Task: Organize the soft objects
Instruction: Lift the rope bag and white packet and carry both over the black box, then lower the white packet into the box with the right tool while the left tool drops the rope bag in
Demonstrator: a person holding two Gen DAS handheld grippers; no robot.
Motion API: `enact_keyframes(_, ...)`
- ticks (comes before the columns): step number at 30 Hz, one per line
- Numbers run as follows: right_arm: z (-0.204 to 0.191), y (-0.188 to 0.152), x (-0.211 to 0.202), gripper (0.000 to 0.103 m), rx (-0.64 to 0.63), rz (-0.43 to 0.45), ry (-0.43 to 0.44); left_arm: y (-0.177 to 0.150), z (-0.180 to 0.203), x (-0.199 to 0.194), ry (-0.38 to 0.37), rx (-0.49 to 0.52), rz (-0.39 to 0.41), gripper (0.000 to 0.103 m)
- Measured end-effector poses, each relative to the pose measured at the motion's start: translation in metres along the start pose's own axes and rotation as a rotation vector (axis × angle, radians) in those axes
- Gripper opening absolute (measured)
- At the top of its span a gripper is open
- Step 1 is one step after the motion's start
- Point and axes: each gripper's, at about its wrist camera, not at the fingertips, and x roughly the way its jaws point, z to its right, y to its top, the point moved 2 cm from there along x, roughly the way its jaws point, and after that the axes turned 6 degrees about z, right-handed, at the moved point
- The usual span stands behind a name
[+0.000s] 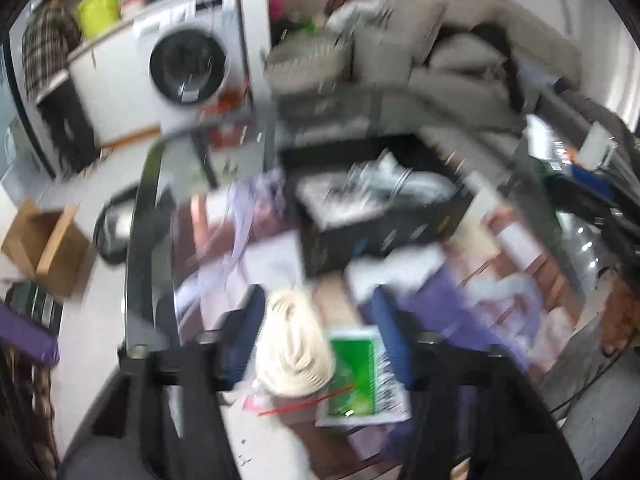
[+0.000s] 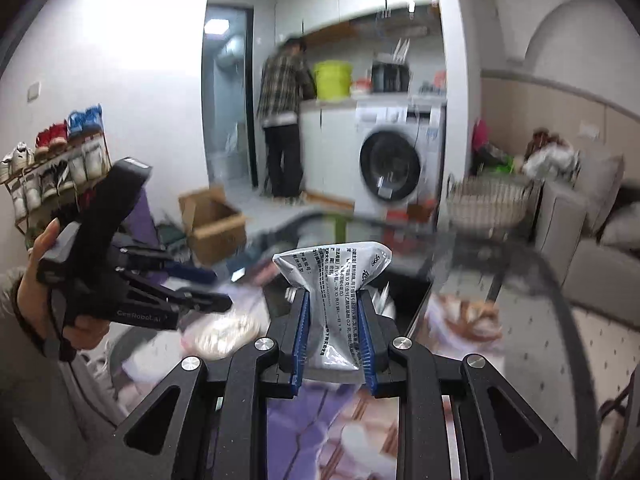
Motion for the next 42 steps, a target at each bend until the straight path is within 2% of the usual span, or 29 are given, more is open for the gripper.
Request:
enact_keyframes(3, -0.009, -0.012, 0.015, 0.022, -0.005, -0.065, 0.021, -0.020, -0.002, 0.023, 0.059, -0.008, -0.092, 0.067)
enact_keyframes(7, -0.024, -0.024, 0.021, 0.022, -0.035, -0.096, 0.042, -0.036, 0.006, 0.057, 0.108, 0.019, -0.195, 0.077)
enact_keyframes(8, -0.025, -0.026, 0.022, 0.022, -0.037, -0.104, 0.044, -0.038, 0.008, 0.064, 0.127, 0.033, -0.215, 0.074)
enact_keyframes(9, -0.024, -0.029, 0.022, 0.022, -0.036, -0.109, 0.045, -0.039, 0.009, 0.068, 0.136, 0.038, -0.226, 0.056)
enact_keyframes(10, -0.025, -0.031, 0.024, 0.022, -0.035, -0.118, 0.047, -0.038, 0.010, 0.068, 0.131, 0.029, -0.217, 0.042)
enact_keyframes(11, -0.023, -0.033, 0.026, 0.022, -0.033, -0.128, 0.048, -0.038, 0.010, 0.068, 0.113, 0.015, -0.221, 0.033)
enact_keyframes(12, -0.020, -0.034, 0.028, 0.022, -0.030, -0.135, 0.044, -0.037, 0.009, 0.067, 0.093, 0.001, -0.227, 0.031)
enact_keyframes(14, -0.014, -0.036, 0.029, 0.022, -0.023, -0.141, 0.040, -0.035, 0.007, 0.063, 0.102, -0.007, -0.219, 0.029)
enact_keyframes(17, -0.006, -0.035, 0.031, 0.022, -0.012, -0.138, 0.029, -0.026, 0.018, 0.042, 0.089, 0.044, -0.127, 0.029)
enact_keyframes(20, -0.004, -0.027, 0.024, 0.022, 0.007, -0.099, 0.024, -0.014, 0.038, 0.004, 0.033, 0.084, 0.022, 0.029)
enact_keyframes(22, -0.004, -0.017, 0.015, 0.022, 0.008, -0.044, 0.021, -0.006, 0.050, -0.025, 0.008, 0.098, 0.156, 0.029)
enact_keyframes(23, -0.004, -0.012, 0.008, 0.022, 0.004, -0.006, 0.019, -0.001, 0.057, -0.046, -0.004, 0.111, 0.259, 0.029)
enact_keyframes(25, -0.006, -0.005, -0.001, 0.022, -0.005, 0.049, 0.002, 0.003, 0.063, -0.072, 0.000, 0.116, 0.395, 0.029)
enact_keyframes(28, -0.008, 0.004, -0.022, 0.022, -0.008, 0.162, -0.006, 0.005, 0.065, -0.101, 0.010, 0.115, 0.548, 0.029)
enact_keyframes(31, -0.012, 0.012, -0.042, 0.022, -0.034, 0.264, -0.037, 0.002, 0.069, -0.122, 0.020, 0.145, 0.659, 0.029)
enact_keyframes(35, -0.011, 0.017, -0.055, 0.022, -0.022, 0.315, -0.052, -0.006, 0.066, -0.138, 0.009, 0.166, 0.740, 0.029)
enact_keyframes(42, -0.009, 0.020, -0.046, 0.022, -0.009, 0.273, -0.059, -0.001, 0.060, -0.134, -0.004, 0.175, 0.712, 0.029)
